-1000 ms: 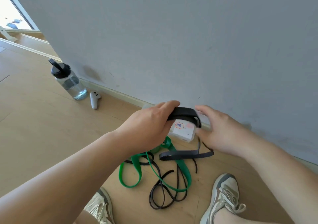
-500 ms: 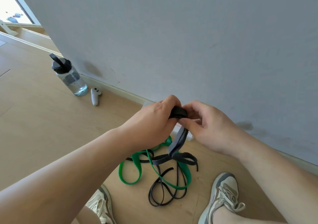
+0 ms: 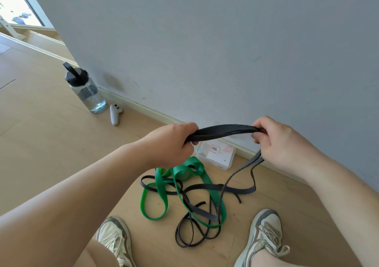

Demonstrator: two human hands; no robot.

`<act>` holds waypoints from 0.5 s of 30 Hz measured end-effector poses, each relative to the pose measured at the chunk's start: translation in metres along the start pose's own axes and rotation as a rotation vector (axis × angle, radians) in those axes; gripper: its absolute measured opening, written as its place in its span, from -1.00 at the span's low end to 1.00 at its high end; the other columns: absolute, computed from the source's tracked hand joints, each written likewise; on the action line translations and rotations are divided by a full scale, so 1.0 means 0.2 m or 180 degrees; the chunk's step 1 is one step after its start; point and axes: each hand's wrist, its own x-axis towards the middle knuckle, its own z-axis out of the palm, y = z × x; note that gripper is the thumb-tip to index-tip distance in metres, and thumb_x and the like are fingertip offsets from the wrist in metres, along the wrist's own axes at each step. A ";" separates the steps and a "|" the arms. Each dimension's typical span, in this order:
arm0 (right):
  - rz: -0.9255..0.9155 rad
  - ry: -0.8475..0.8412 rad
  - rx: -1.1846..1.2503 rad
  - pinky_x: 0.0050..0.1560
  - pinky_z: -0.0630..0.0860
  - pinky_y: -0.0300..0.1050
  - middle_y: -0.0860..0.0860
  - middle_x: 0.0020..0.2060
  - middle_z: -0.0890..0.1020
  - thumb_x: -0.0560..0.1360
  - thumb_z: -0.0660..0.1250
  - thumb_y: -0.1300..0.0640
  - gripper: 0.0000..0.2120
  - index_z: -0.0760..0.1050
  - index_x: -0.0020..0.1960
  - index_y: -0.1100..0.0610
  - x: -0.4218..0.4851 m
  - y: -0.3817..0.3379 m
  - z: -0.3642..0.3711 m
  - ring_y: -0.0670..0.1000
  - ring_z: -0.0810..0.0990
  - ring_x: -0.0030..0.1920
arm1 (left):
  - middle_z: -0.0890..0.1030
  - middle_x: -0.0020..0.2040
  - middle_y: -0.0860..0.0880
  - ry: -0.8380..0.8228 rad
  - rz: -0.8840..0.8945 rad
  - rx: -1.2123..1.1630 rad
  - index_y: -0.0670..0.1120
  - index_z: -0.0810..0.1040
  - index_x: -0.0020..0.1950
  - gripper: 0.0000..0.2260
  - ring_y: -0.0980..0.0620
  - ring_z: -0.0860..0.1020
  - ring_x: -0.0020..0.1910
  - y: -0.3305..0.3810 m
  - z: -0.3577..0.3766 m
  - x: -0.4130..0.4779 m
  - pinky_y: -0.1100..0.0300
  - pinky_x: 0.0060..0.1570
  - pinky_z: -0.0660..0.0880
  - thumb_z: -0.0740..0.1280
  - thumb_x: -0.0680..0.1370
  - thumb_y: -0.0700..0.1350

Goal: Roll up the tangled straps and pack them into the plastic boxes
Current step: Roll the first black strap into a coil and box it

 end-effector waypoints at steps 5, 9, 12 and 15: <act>-0.0138 -0.0629 0.0177 0.01 0.48 -0.08 -0.16 0.07 0.54 0.71 0.10 0.13 -0.64 0.31 0.40 -0.26 -0.03 -0.03 0.03 -0.04 0.53 0.02 | 0.45 -0.29 0.06 0.0345 0.0354 0.0182 0.02 0.37 0.07 -0.97 0.08 0.43 -0.32 0.05 0.01 -0.03 0.15 -0.37 0.32 0.17 0.66 -0.10; -0.0197 -0.0860 0.0281 -0.12 0.50 -0.05 -0.16 -0.03 0.57 0.73 0.01 0.05 -0.76 0.32 0.24 -0.27 -0.04 -0.06 0.01 -0.12 0.51 -0.18 | 0.53 -0.22 0.09 0.0414 0.0281 0.0022 0.03 0.38 0.05 -0.83 0.12 0.49 -0.26 0.05 0.01 -0.03 0.10 -0.27 0.46 0.34 0.58 0.04; -0.0319 -0.0869 0.0254 -0.17 0.47 0.03 -0.08 -0.15 0.55 0.71 -0.02 0.01 -0.87 0.28 0.13 -0.14 -0.06 -0.11 0.01 -0.04 0.48 -0.23 | 0.62 -0.17 0.09 0.0207 0.0149 -0.0724 0.07 0.43 -0.01 -0.76 0.15 0.55 -0.22 0.08 0.02 -0.04 0.20 -0.20 0.50 0.48 0.48 0.03; -0.0405 -0.0799 0.0106 -0.26 0.36 -0.02 -0.08 -0.27 0.48 0.69 0.00 -0.01 -0.90 0.25 0.04 -0.08 -0.09 -0.18 0.02 0.00 0.46 -0.26 | 0.60 -0.23 0.07 0.0186 0.0149 -0.1049 0.08 0.46 -0.01 -0.76 0.14 0.49 -0.30 0.13 0.05 -0.03 0.19 -0.25 0.47 0.49 0.48 0.06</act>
